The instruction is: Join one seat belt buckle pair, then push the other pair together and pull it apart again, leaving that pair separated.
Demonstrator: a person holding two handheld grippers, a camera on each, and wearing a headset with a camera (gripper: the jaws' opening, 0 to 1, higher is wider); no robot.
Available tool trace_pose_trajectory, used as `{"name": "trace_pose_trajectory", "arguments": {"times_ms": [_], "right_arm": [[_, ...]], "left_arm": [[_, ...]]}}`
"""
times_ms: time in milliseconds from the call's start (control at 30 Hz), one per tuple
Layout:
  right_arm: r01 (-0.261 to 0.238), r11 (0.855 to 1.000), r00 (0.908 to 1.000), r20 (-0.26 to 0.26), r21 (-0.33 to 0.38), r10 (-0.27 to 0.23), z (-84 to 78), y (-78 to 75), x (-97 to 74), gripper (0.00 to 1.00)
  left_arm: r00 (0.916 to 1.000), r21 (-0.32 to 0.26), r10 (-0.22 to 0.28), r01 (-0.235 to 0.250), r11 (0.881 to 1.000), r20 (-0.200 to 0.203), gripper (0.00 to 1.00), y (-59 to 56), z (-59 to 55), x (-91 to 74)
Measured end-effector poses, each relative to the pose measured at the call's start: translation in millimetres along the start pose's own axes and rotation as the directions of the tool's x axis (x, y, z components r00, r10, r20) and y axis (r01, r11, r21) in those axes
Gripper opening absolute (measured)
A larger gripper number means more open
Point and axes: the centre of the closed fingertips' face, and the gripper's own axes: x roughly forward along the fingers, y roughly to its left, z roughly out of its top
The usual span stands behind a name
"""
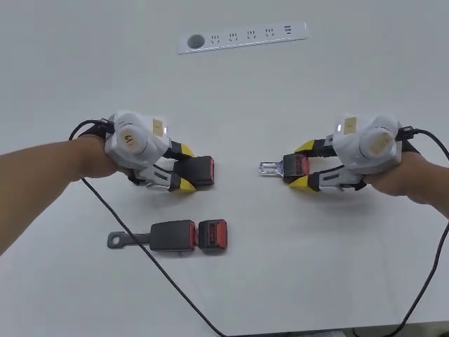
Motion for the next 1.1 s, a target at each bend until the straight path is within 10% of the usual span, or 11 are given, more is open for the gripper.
{"name": "trace_pose_trajectory", "arguments": {"times_ms": [533,733,967,1100], "right_arm": [[0.023,1.000,0.9995,-0.022,-0.002,-0.023,-2.0,-3.1,-1.5,0.38],[0.045,0.999,0.9982,-0.041,-0.001,-0.045,-1.9,2.9,-2.7,0.54],[0.158,0.980,0.9848,0.054,0.125,-0.165,13.2,3.7,-12.4,0.70],[0.239,0.950,0.9618,0.085,0.203,-0.260,20.7,2.5,-22.8,0.77]], "left_arm": [[0.9999,0.002,0.005,-0.005,1.000,-0.016,0.36,-0.7,0.3,-0.2],[0.9992,-0.030,-0.002,0.001,1.000,-0.039,0.46,-6.1,5.5,0.9],[0.9913,-0.066,0.130,-0.131,0.989,-0.022,0.71,0.5,11.1,-14.2],[0.9634,-0.182,0.262,-0.248,0.952,0.058,0.80,11.3,22.9,-34.9]]}}
